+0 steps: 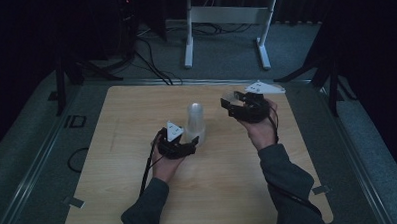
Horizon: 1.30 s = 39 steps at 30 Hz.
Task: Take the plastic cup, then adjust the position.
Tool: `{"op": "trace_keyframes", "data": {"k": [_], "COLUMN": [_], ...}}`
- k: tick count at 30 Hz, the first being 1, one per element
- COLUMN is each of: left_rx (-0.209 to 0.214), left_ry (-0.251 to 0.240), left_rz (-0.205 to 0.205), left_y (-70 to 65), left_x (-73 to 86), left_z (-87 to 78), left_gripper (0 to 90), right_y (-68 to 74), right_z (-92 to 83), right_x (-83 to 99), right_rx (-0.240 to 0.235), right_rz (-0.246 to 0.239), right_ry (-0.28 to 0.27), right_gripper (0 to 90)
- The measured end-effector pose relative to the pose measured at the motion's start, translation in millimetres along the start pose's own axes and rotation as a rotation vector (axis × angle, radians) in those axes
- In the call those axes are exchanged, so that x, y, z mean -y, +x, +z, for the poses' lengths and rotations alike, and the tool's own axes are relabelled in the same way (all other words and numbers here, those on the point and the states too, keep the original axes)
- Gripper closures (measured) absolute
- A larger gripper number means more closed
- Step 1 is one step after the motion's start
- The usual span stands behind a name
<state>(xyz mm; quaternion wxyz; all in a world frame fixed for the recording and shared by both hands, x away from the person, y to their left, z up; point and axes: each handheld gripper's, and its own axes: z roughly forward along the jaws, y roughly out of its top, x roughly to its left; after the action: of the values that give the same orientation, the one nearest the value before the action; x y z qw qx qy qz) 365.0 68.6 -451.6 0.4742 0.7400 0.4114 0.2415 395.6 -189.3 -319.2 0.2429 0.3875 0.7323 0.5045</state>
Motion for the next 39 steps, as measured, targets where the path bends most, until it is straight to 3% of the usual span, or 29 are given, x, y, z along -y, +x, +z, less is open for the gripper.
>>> {"op": "trace_keyframes", "data": {"k": [16, 19, 39], "left_rx": [0.011, 0.016, 0.029], "left_ry": [-0.019, -0.023, -0.034], "left_rz": [0.004, 0.012, 0.023], "left_y": [-2.8, -4.0, -8.4], "left_x": [0.6, 0.2, 1.6], "left_z": [-5.5, -6.5, -11.8], "left_gripper": [24.3, 24.3, 24.2], "right_y": [-6.9, -9.2, -12.7], "right_z": [-1.4, -3.0, -3.8], "right_x": [23.7, 28.8, 50.9], "right_rx": [0.000, -0.010, -0.012], "right_rz": [0.045, 0.072, 0.118], "right_ry": [0.025, 0.023, 0.046], "right_gripper": [40.8, 40.8, 40.8]}}
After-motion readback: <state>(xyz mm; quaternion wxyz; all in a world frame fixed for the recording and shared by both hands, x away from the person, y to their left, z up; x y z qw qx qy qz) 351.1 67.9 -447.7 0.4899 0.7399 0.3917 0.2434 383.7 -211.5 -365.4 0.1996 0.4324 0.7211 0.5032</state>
